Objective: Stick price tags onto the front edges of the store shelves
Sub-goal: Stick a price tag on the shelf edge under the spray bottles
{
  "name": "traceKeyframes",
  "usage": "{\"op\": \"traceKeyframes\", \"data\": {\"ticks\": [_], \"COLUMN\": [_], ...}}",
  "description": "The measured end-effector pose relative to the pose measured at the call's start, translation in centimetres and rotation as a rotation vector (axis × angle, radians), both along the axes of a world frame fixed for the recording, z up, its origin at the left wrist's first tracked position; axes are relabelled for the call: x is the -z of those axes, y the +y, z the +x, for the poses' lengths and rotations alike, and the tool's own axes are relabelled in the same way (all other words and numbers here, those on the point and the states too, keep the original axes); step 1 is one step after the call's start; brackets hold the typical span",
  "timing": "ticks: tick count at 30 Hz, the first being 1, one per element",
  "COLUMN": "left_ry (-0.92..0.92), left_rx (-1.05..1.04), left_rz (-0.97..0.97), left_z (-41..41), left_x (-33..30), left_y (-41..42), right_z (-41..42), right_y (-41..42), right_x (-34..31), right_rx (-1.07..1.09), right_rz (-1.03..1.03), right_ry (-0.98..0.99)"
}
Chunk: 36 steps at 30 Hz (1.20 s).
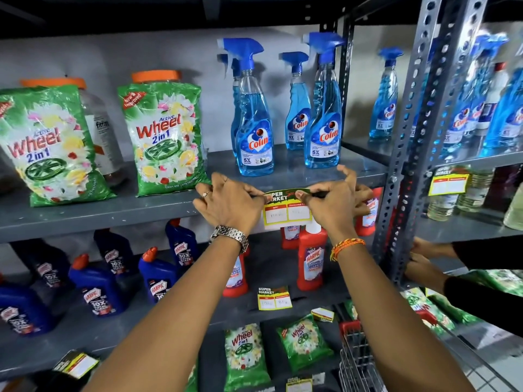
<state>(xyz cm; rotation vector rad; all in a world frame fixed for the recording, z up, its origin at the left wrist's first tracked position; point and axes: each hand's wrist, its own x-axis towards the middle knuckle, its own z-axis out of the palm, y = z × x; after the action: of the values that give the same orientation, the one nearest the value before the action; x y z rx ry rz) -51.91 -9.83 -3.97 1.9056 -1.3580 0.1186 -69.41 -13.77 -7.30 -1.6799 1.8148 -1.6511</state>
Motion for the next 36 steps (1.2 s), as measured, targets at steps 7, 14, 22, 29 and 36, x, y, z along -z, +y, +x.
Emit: {"op": "traceKeyframes", "data": {"ticks": [7, 14, 22, 29, 36], "left_ry": [0.034, 0.027, -0.037, -0.077, -0.101], "left_rx": [0.008, 0.011, -0.062, -0.054, -0.072], "left_rz": [0.015, 0.065, 0.091, 0.084, 0.039], "left_z": [-0.1, 0.2, 0.0, -0.3, -0.6], "left_x": [0.2, 0.1, 0.0, -0.3, -0.3], "left_y": [0.0, -1.0, -1.8, -1.5, -1.2], "right_z": [0.5, 0.4, 0.6, 0.9, 0.5], "right_y": [1.0, 0.0, -0.6, -0.1, 0.0], "right_x": [-0.1, 0.0, 0.3, 0.6, 0.2], "right_rx": [0.058, 0.059, 0.088, 0.101, 0.124], "right_rz": [0.018, 0.01, -0.022, -0.056, -0.005], "right_ry": [0.016, 0.008, 0.047, 0.021, -0.013]}}
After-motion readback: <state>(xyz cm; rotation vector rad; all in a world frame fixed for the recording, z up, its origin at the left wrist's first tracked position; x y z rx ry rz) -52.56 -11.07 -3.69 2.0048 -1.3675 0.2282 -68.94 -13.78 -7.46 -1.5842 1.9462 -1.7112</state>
